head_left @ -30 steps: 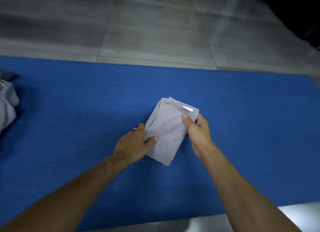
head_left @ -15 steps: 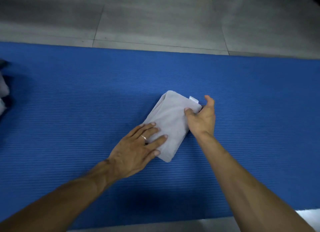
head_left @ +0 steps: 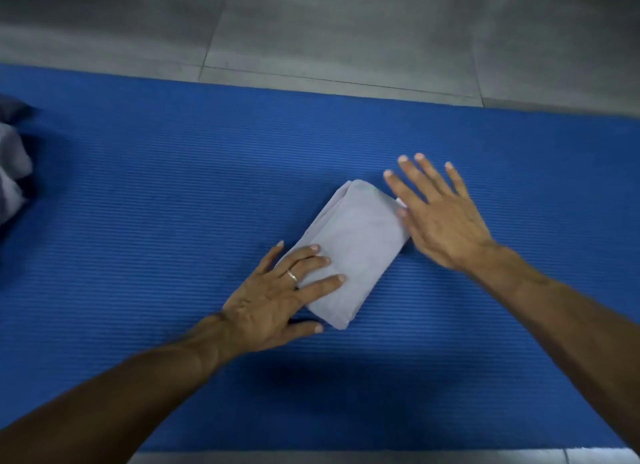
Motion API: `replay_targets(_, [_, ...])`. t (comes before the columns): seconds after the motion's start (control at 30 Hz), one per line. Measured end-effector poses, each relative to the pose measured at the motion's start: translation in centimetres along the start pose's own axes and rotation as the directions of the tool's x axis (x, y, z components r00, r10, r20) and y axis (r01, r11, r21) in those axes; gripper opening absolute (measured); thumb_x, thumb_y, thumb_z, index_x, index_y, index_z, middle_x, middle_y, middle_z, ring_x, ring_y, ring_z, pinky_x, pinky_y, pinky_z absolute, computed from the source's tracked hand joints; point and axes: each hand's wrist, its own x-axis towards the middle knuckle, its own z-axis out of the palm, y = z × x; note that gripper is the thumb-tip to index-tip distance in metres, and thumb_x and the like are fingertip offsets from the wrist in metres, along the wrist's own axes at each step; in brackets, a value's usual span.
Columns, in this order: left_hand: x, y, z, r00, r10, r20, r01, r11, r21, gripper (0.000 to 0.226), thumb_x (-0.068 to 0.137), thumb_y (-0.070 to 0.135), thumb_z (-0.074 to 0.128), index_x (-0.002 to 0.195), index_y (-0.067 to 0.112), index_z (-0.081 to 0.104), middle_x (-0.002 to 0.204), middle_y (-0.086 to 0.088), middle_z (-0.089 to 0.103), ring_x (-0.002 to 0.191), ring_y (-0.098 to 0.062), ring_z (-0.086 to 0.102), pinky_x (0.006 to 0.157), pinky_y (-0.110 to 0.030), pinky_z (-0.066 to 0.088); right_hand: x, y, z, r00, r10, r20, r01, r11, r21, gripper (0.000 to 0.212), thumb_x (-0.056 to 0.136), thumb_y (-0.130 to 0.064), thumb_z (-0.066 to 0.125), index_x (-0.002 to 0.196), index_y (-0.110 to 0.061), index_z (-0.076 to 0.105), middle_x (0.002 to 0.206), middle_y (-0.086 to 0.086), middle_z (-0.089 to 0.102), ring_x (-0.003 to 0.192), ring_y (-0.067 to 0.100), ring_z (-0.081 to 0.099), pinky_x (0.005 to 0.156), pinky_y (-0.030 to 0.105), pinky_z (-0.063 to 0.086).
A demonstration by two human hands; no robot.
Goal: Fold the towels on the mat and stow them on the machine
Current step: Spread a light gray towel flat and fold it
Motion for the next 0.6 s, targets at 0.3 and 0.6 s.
replay_targets(0.3, [1.6, 2.1, -0.7, 0.973, -0.047, -0.226, 0.077, 0.989, 0.128, 0.084, 0.064, 0.061, 0.073, 0.134, 0.026, 0.042, 0.127, -0.007, 0.057, 0.128, -0.028, 0.047, 0.113, -0.059, 0.017, 0.6, -2.5, 1.2, 0.968, -0.077, 0.24, 0.027, 0.978, 0.205, 0.057, 0.099, -0.054, 0.012, 0.154, -0.04, 0.004, 0.163, -0.011, -0.008, 0.15, 0.017, -0.007, 0.12, 0.051, -0.002])
replay_targets(0.6, [1.0, 0.7, -3.9, 0.914, -0.349, -0.208, 0.2, 0.831, -0.52, 0.058, 0.084, 0.04, 0.067, 0.135, 0.038, 0.039, 0.132, 0.003, 0.053, 0.122, -0.016, 0.051, 0.106, -0.036, 0.041, -2.8, -4.3, -0.6, 0.976, -0.156, 0.152, 0.096, 0.935, 0.341, 0.094, 0.071, -0.036, 0.069, 0.152, -0.032, 0.022, 0.162, -0.005, 0.011, 0.15, 0.012, 0.004, 0.121, 0.036, 0.002])
